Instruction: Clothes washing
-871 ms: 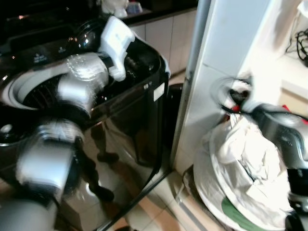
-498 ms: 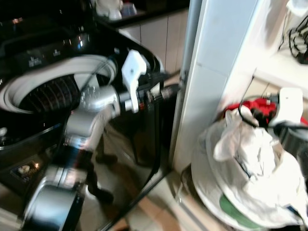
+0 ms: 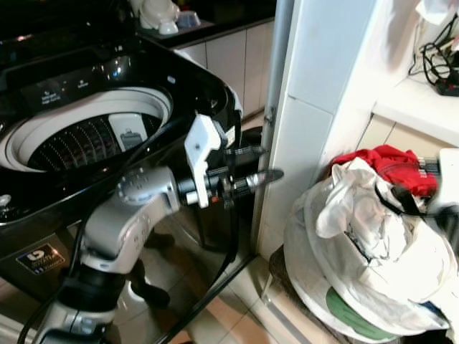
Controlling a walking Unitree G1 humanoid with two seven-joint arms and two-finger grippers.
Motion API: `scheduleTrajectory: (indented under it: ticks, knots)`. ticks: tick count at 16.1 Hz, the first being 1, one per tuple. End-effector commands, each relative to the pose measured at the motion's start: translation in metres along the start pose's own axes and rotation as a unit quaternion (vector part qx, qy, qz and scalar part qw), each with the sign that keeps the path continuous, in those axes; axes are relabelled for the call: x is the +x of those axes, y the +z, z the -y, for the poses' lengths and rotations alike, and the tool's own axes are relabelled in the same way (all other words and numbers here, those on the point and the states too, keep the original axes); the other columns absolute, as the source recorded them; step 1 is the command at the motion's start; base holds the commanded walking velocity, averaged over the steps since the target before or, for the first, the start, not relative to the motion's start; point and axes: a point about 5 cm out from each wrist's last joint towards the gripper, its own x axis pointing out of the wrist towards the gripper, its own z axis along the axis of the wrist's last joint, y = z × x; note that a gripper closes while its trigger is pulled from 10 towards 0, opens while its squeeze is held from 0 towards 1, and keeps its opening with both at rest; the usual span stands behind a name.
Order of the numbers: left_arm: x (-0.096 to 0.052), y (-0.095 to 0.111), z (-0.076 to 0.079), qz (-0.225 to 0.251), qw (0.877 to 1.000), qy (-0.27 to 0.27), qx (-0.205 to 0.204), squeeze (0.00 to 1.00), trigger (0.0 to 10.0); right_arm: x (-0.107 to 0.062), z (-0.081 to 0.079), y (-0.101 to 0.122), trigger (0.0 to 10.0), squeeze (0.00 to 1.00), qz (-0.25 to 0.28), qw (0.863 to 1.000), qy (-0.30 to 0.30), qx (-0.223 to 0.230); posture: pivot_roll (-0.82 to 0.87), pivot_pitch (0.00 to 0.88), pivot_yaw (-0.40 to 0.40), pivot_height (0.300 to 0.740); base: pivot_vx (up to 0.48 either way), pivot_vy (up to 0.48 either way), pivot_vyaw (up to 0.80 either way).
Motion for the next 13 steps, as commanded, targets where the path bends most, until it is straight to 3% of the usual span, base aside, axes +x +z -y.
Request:
scheduleTrajectory:
  ticks: [1,8,9,11,12,13]
  knots:
    - [0.000,0.001,0.003,-0.007,1.000,0.002,0.009,0.00,10.0,-0.003,0.006,-0.001,10.0,0.00,-0.006,1.000,-0.011,-0.004,-0.11,0.000,0.063,0.740,0.000,0.000,0.00]
    - [0.003,-0.008,0.013,-0.017,1.000,-0.011,0.005,0.00,10.0,0.018,-0.001,-0.024,10.0,0.00,-0.009,0.997,0.045,0.059,-0.11,0.000,0.062,0.740,0.000,0.000,0.00]
    - [0.003,-0.008,0.014,-0.015,1.000,-0.016,0.005,0.00,10.0,0.020,-0.003,-0.027,8.3,0.00,-0.009,0.996,0.056,0.074,-0.10,0.000,0.058,0.740,0.000,0.000,0.00]
    - [0.003,-0.007,0.018,-0.010,0.999,-0.032,-0.001,0.00,10.0,0.024,-0.010,-0.032,1.7,0.00,0.002,0.992,0.084,0.093,-0.10,0.000,0.058,0.740,0.000,0.000,0.00]
    - [0.003,-0.008,0.021,-0.010,0.999,-0.037,-0.006,0.00,10.0,0.026,-0.014,-0.038,0.0,0.00,-0.007,0.991,0.093,0.095,-0.10,0.000,0.058,0.740,0.000,0.000,0.00]
    - [0.004,-0.010,0.022,-0.012,0.999,-0.037,-0.008,0.00,10.0,0.026,-0.017,-0.042,0.0,0.00,-0.016,0.991,0.098,0.090,-0.10,0.000,0.058,0.740,0.000,0.000,0.00]
